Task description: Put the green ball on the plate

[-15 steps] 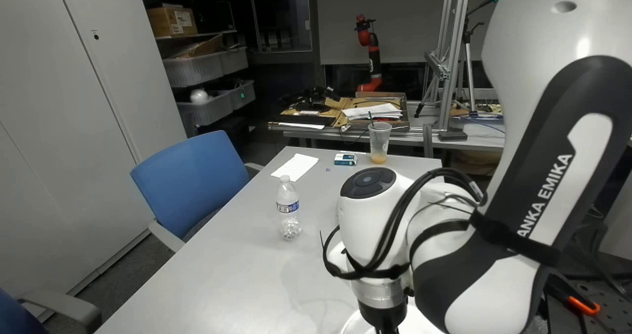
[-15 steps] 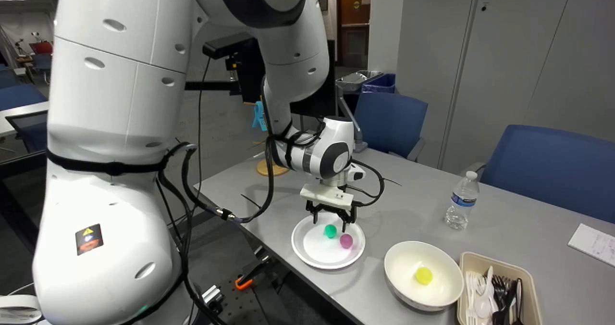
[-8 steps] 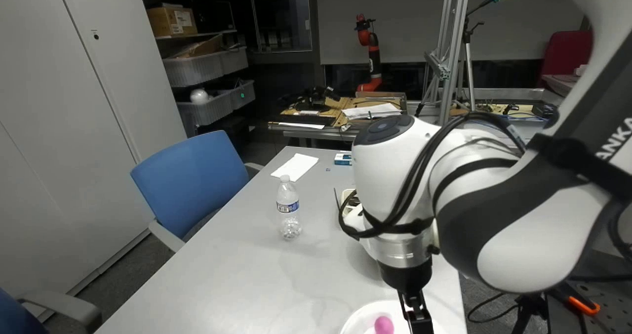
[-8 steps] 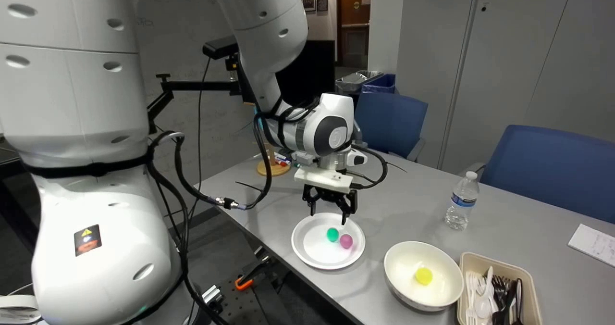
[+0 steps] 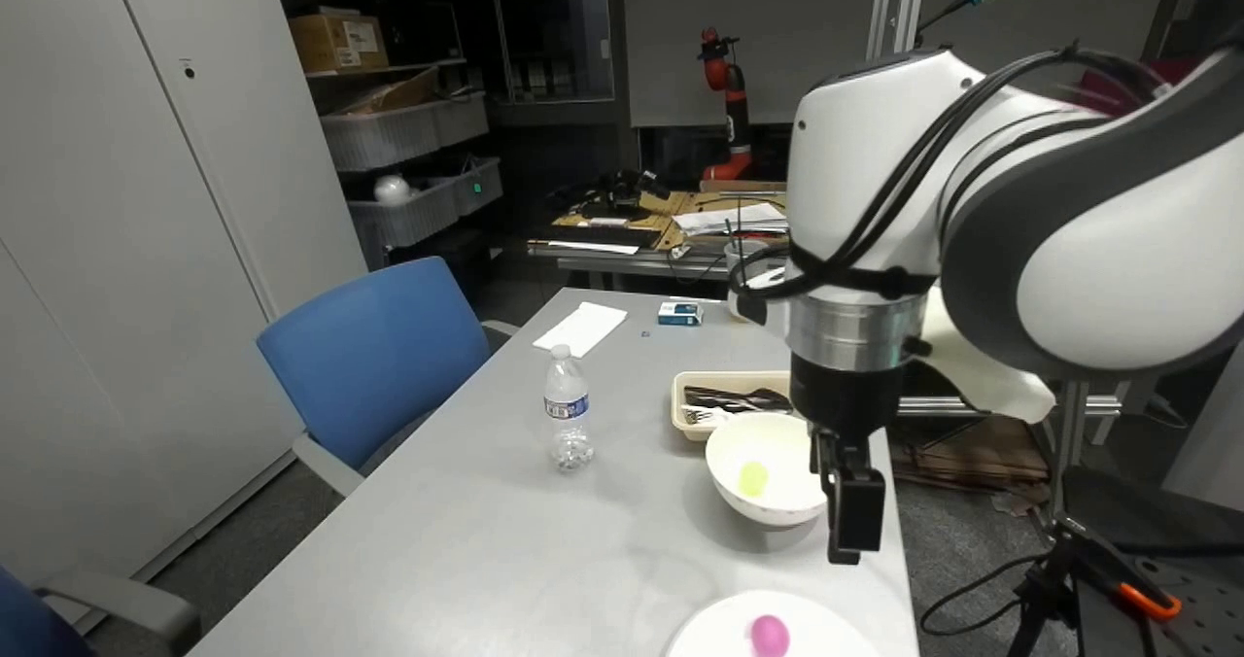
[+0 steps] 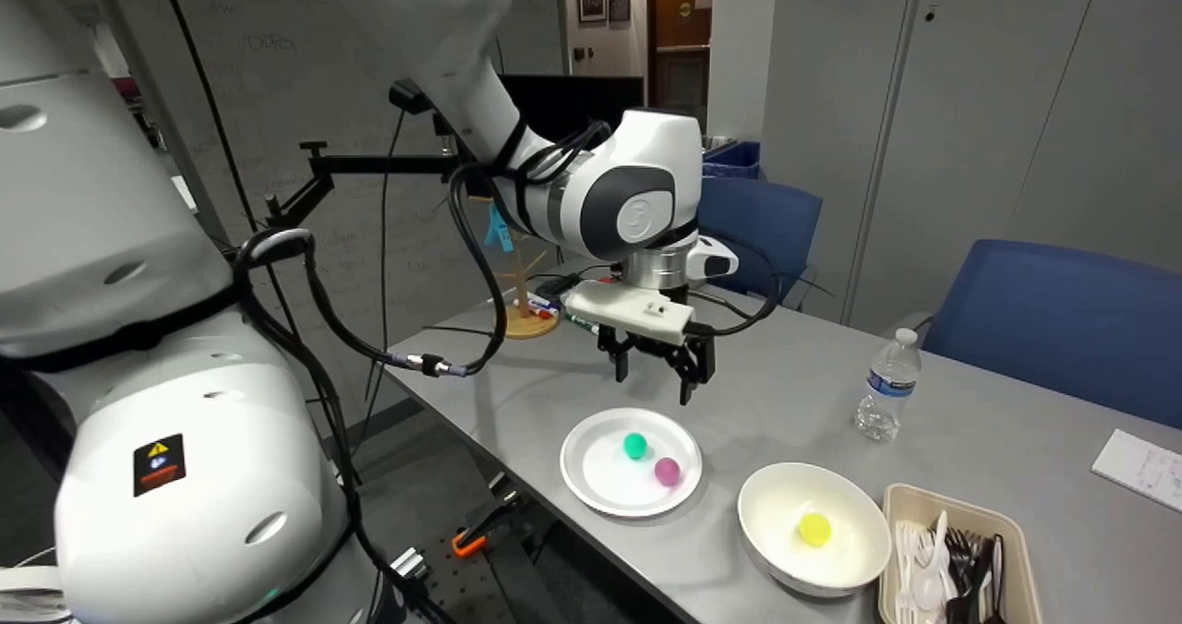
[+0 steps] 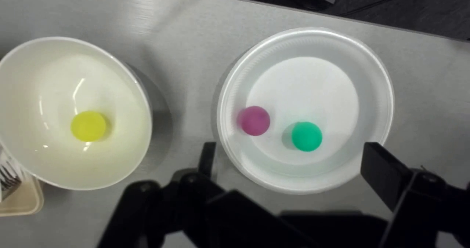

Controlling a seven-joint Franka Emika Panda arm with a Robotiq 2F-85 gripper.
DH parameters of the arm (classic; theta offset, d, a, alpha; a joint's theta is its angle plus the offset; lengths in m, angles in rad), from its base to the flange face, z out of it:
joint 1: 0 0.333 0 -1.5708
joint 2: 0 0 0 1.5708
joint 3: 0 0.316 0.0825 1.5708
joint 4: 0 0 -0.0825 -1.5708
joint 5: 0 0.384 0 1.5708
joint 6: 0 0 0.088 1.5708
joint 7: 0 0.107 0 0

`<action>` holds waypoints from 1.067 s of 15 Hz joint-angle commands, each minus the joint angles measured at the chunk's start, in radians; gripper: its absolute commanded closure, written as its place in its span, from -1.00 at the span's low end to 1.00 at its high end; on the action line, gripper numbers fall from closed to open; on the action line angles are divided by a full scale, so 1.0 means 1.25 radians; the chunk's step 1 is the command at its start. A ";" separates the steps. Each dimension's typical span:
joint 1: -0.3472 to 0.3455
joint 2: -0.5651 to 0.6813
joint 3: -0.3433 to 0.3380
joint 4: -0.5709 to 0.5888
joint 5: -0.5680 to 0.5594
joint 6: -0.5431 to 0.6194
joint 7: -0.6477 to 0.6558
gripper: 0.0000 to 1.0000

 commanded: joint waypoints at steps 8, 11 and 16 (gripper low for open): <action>0.011 -0.059 -0.028 -0.031 0.003 -0.014 -0.004 -1.00; 0.011 -0.059 -0.028 -0.031 0.003 -0.014 -0.004 -1.00; 0.011 -0.059 -0.028 -0.031 0.003 -0.014 -0.004 -1.00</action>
